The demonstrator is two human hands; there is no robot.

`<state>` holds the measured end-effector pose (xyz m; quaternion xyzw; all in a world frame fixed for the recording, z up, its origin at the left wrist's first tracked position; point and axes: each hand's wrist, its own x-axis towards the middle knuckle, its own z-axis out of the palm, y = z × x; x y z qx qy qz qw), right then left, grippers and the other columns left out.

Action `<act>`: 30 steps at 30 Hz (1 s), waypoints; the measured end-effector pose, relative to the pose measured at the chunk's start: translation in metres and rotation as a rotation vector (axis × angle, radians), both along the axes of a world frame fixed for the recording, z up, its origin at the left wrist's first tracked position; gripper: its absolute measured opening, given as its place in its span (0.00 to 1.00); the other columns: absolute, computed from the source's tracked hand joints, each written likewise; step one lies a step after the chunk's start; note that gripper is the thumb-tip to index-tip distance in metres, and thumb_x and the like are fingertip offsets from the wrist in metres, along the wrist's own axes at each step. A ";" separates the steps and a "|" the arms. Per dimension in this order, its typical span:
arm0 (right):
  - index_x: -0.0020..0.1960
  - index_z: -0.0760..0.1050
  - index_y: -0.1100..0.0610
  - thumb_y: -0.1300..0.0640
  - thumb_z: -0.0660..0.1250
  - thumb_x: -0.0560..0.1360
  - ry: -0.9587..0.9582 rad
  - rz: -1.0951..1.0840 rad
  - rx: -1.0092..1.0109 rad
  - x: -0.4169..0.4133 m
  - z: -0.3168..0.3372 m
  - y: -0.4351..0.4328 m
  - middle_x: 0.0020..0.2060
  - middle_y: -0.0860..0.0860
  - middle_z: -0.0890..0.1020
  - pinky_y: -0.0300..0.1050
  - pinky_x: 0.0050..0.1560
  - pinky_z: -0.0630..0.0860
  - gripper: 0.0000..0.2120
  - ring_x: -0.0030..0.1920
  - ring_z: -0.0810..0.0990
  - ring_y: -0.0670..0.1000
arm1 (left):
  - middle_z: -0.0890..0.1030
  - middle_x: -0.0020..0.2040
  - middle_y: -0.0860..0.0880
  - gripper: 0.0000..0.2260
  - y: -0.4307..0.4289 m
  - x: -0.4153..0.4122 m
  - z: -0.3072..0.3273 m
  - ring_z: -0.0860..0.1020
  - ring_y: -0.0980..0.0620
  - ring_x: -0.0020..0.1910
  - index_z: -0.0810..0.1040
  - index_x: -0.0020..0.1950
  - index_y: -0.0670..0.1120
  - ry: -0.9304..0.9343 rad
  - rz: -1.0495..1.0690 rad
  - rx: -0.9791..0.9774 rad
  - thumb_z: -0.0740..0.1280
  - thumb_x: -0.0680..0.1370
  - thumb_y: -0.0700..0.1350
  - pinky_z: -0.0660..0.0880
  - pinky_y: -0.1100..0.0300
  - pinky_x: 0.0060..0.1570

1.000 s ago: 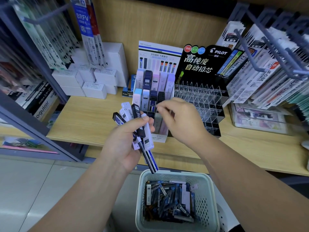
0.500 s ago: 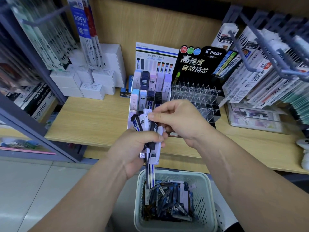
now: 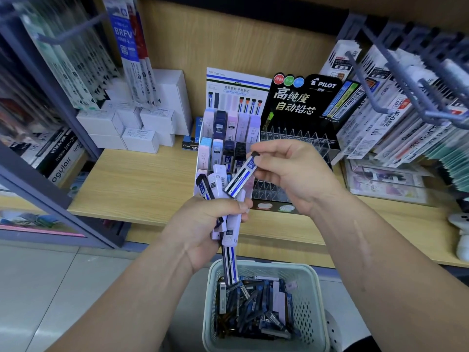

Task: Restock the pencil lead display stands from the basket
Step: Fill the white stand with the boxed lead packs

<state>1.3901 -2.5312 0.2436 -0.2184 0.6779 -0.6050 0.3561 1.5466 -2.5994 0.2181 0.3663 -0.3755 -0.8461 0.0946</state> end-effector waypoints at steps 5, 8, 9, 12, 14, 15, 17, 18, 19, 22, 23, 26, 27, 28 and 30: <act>0.52 0.82 0.60 0.72 0.70 0.75 0.041 -0.074 -0.056 -0.014 0.002 0.009 0.38 0.51 0.85 0.40 0.44 0.82 0.10 0.39 0.85 0.48 | 0.85 0.43 0.45 0.11 -0.004 -0.001 -0.007 0.80 0.55 0.31 0.82 0.55 0.41 -0.058 0.073 -0.021 0.70 0.74 0.33 0.74 0.66 0.28; 0.51 0.82 0.59 0.71 0.72 0.74 0.207 -0.178 -0.048 -0.023 0.003 0.012 0.40 0.54 0.84 0.43 0.46 0.83 0.10 0.39 0.85 0.49 | 0.83 0.44 0.44 0.11 -0.010 -0.001 -0.011 0.80 0.55 0.30 0.81 0.55 0.43 -0.073 0.184 0.009 0.70 0.74 0.33 0.73 0.65 0.26; 0.50 0.82 0.58 0.70 0.73 0.74 0.281 -0.205 -0.042 -0.026 0.003 0.011 0.40 0.54 0.84 0.45 0.47 0.83 0.09 0.39 0.85 0.50 | 0.83 0.43 0.44 0.10 -0.011 -0.002 -0.012 0.80 0.55 0.29 0.81 0.54 0.42 -0.071 0.204 0.016 0.70 0.74 0.33 0.72 0.66 0.25; 0.48 0.82 0.51 0.66 0.75 0.73 0.506 -0.205 -0.008 -0.027 0.001 0.005 0.42 0.51 0.85 0.51 0.50 0.84 0.11 0.44 0.86 0.55 | 0.80 0.39 0.45 0.12 -0.012 -0.002 -0.013 0.78 0.55 0.26 0.80 0.58 0.39 -0.068 0.227 0.027 0.69 0.75 0.33 0.70 0.66 0.23; 0.51 0.83 0.49 0.64 0.75 0.74 0.615 -0.150 0.027 -0.025 0.001 0.000 0.43 0.47 0.85 0.48 0.52 0.83 0.12 0.45 0.85 0.53 | 0.81 0.38 0.45 0.12 -0.012 -0.002 -0.013 0.77 0.54 0.27 0.80 0.58 0.41 -0.056 0.219 0.029 0.69 0.75 0.33 0.70 0.66 0.24; 0.53 0.83 0.50 0.64 0.74 0.75 0.662 -0.126 0.045 -0.024 0.001 -0.003 0.44 0.45 0.84 0.45 0.51 0.83 0.11 0.45 0.85 0.51 | 0.81 0.39 0.45 0.11 -0.013 -0.002 -0.014 0.78 0.54 0.28 0.80 0.56 0.42 -0.048 0.219 0.029 0.69 0.75 0.33 0.70 0.66 0.25; 0.55 0.83 0.51 0.63 0.73 0.76 0.750 -0.102 0.072 -0.023 -0.001 -0.006 0.45 0.44 0.83 0.40 0.50 0.81 0.11 0.44 0.83 0.46 | 0.81 0.40 0.45 0.11 -0.014 -0.002 -0.014 0.78 0.54 0.28 0.80 0.55 0.42 -0.040 0.227 0.029 0.69 0.75 0.33 0.70 0.66 0.24; 0.55 0.83 0.51 0.63 0.72 0.76 0.794 -0.097 0.083 -0.024 -0.002 -0.006 0.46 0.45 0.83 0.36 0.49 0.79 0.11 0.44 0.81 0.43 | 0.81 0.40 0.45 0.11 -0.014 -0.002 -0.014 0.78 0.54 0.28 0.80 0.55 0.42 -0.038 0.227 0.029 0.69 0.75 0.33 0.70 0.66 0.24; 0.55 0.83 0.51 0.63 0.72 0.76 0.838 -0.096 0.092 -0.025 -0.003 -0.007 0.47 0.45 0.83 0.32 0.48 0.76 0.11 0.44 0.80 0.39 | 0.81 0.41 0.44 0.11 -0.014 -0.002 -0.014 0.78 0.54 0.28 0.80 0.56 0.41 -0.035 0.224 0.030 0.69 0.75 0.33 0.70 0.66 0.25; 0.56 0.84 0.52 0.63 0.71 0.77 0.932 -0.113 0.105 -0.030 -0.005 -0.011 0.47 0.44 0.82 0.27 0.47 0.72 0.10 0.44 0.78 0.35 | 0.81 0.44 0.43 0.16 -0.013 -0.001 -0.016 0.79 0.54 0.30 0.79 0.63 0.36 -0.037 0.217 0.031 0.69 0.75 0.33 0.72 0.66 0.26; 0.56 0.84 0.53 0.63 0.71 0.77 0.951 -0.114 0.109 -0.031 -0.005 -0.013 0.47 0.44 0.81 0.27 0.47 0.73 0.10 0.44 0.78 0.37 | 0.82 0.44 0.43 0.17 -0.013 0.000 -0.016 0.79 0.55 0.30 0.78 0.64 0.35 -0.037 0.216 0.031 0.69 0.75 0.33 0.72 0.65 0.26; 0.56 0.84 0.55 0.63 0.71 0.77 1.004 -0.084 0.121 -0.032 -0.007 -0.022 0.47 0.46 0.81 0.32 0.49 0.76 0.10 0.43 0.78 0.43 | 0.83 0.44 0.44 0.18 -0.014 0.000 -0.017 0.80 0.54 0.31 0.78 0.65 0.36 -0.040 0.210 0.034 0.69 0.75 0.34 0.73 0.64 0.28; 0.56 0.84 0.56 0.63 0.71 0.77 1.010 -0.075 0.113 -0.033 -0.008 -0.025 0.47 0.46 0.80 0.34 0.50 0.77 0.10 0.43 0.78 0.44 | 0.83 0.44 0.44 0.18 -0.015 0.000 -0.017 0.80 0.54 0.31 0.78 0.65 0.37 -0.038 0.212 0.038 0.69 0.75 0.34 0.73 0.63 0.28; 0.56 0.84 0.56 0.64 0.71 0.77 1.014 -0.067 0.104 -0.034 -0.009 -0.028 0.47 0.47 0.80 0.34 0.50 0.77 0.10 0.43 0.78 0.44 | 0.83 0.44 0.44 0.18 -0.015 0.000 -0.017 0.80 0.54 0.32 0.78 0.65 0.37 -0.034 0.215 0.042 0.69 0.75 0.34 0.73 0.63 0.28; 0.55 0.84 0.56 0.64 0.72 0.76 1.039 -0.043 0.100 -0.036 -0.011 -0.031 0.47 0.48 0.81 0.32 0.49 0.75 0.09 0.43 0.78 0.45 | 0.83 0.42 0.44 0.18 -0.016 0.000 -0.017 0.79 0.54 0.30 0.78 0.65 0.36 -0.031 0.223 0.045 0.69 0.75 0.34 0.72 0.64 0.27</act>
